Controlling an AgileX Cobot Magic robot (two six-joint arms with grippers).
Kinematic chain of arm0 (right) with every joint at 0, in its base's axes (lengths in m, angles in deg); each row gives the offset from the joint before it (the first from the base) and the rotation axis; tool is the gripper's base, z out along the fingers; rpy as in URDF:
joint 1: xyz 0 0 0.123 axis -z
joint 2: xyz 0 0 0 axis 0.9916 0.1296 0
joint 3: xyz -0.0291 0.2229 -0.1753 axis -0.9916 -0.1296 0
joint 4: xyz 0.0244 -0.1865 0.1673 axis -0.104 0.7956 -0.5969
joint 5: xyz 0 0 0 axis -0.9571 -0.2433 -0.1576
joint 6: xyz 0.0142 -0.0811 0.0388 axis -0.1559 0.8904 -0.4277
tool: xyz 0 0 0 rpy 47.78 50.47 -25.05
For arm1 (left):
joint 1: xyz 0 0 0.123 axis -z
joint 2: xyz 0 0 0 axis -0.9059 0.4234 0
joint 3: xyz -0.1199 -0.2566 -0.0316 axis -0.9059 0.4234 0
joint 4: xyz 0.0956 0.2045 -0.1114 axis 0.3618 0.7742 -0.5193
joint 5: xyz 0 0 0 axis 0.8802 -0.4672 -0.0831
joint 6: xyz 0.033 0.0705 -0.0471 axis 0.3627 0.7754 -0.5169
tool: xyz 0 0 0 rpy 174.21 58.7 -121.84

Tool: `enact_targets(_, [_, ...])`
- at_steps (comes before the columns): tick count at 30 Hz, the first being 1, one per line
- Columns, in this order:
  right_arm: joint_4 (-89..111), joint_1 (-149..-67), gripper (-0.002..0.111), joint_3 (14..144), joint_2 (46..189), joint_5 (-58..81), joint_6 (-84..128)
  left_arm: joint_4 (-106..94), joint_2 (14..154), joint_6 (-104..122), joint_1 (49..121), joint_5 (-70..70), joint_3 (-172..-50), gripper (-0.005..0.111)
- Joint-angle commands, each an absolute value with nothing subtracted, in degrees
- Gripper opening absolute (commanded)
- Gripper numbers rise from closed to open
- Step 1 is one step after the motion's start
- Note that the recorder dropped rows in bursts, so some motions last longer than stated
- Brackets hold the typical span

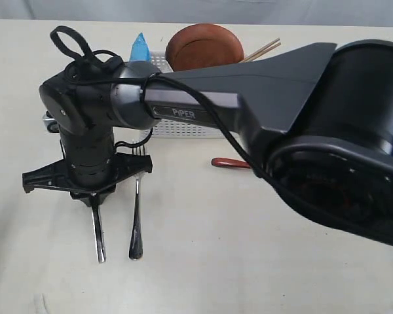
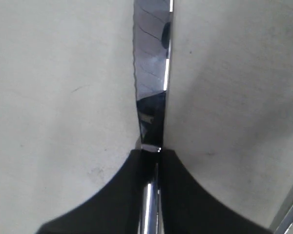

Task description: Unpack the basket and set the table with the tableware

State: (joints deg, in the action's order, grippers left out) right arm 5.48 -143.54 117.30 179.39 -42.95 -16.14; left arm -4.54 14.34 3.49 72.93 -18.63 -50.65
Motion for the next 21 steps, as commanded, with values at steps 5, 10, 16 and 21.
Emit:
enact_targets(5, [10.30, -143.30, 0.000, 116.97, 180.21, -46.65, -24.92, -4.38, 14.15, 3.81, 72.88, -18.53, -50.44, 0.000])
enact_targets(10, [13.21, -143.30, 0.000, 116.97, 179.17, -47.63, -29.00, -4.38, 14.15, 3.81, 72.88, -18.53, -50.44, 0.000])
enact_targets(16, [14.69, -143.30, 0.000, 116.97, 178.82, -50.13, -30.90, -4.38, 14.15, 3.81, 72.88, -18.53, -50.44, 0.000])
enact_targets(21, [15.92, -143.19, 0.000, 114.05, 177.29, -47.39, -34.77, -4.38, 14.15, 3.81, 72.88, -18.53, -50.44, 0.000])
